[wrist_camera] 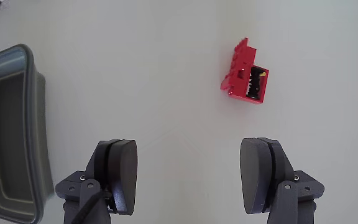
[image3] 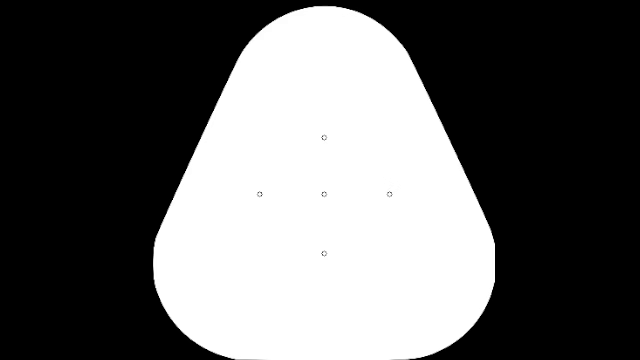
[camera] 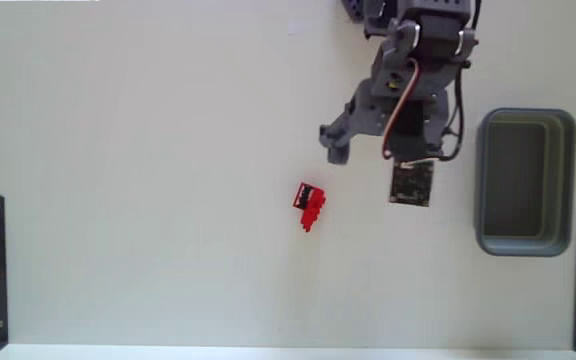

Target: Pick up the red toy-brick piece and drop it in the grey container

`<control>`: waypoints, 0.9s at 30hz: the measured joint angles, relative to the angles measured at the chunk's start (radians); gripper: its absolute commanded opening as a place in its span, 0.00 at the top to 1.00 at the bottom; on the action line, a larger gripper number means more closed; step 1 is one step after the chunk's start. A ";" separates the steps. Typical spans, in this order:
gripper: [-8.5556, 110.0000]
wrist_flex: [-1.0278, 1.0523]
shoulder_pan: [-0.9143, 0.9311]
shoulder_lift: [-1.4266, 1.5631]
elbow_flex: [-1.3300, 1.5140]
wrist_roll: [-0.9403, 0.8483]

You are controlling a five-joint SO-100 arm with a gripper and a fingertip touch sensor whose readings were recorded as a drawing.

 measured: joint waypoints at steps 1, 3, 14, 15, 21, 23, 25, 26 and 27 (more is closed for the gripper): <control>0.00 0.000 0.018 0.000 0.000 0.000; 0.00 0.000 0.044 0.000 0.000 0.000; 0.00 0.000 0.161 0.000 0.000 -0.002; 0.00 0.000 0.173 0.000 0.000 0.000; 0.00 0.000 0.172 0.000 0.000 -0.002; 0.00 0.000 0.179 0.000 0.000 -0.002; 0.00 0.000 0.178 0.000 0.000 -0.002; 0.00 0.000 0.176 0.000 0.000 -0.002; 0.00 0.000 0.175 0.000 0.000 -0.002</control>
